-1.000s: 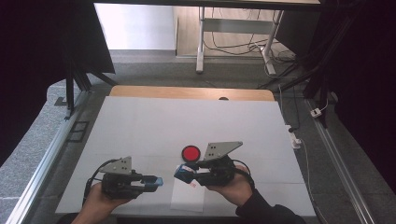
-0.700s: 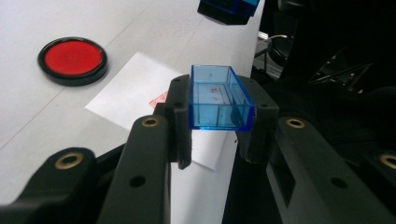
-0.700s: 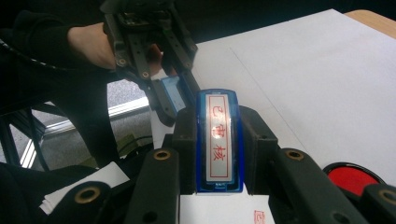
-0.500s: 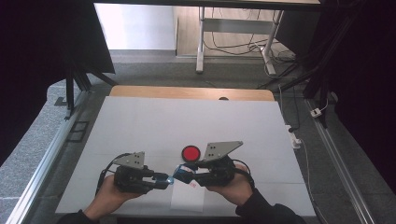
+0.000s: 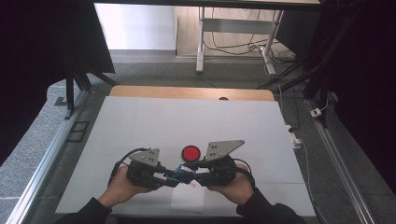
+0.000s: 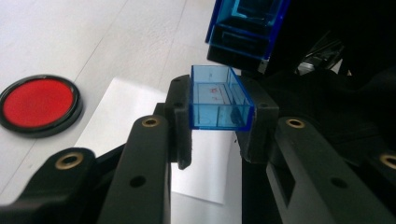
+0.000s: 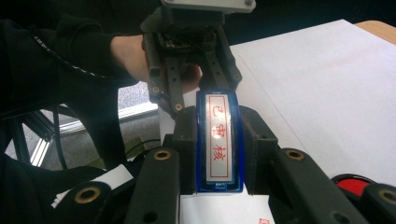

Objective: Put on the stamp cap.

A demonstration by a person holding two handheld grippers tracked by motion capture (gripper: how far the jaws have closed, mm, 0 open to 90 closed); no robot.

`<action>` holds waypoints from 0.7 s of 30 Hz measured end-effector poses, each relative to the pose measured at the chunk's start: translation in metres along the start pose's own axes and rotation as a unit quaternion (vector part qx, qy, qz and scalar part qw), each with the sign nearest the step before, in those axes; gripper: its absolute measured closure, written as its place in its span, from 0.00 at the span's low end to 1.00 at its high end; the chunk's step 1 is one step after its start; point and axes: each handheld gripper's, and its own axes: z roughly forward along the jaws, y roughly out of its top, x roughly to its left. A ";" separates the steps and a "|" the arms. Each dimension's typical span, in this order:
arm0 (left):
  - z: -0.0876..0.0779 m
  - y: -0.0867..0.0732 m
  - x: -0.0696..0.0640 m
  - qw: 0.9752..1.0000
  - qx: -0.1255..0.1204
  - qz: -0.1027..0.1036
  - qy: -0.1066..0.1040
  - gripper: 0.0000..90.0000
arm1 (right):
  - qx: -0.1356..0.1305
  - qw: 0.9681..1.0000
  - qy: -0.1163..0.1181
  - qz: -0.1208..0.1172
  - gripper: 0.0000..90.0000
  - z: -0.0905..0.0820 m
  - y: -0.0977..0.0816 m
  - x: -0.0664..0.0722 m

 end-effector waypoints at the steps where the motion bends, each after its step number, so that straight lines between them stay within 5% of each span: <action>1: 0.001 0.001 0.001 1.000 -0.001 0.003 -0.002 0.76 | 0.001 1.000 0.000 -0.002 0.80 0.000 0.000 0.000; 11: 0.004 0.006 0.006 0.999 -0.007 0.022 -0.049 0.76 | 0.002 1.000 -0.002 -0.011 0.80 -0.003 0.001 -0.001; 21: 0.005 0.007 0.008 0.997 -0.007 0.039 -0.067 0.76 | 0.006 1.000 0.005 -0.018 0.80 -0.002 0.001 -0.001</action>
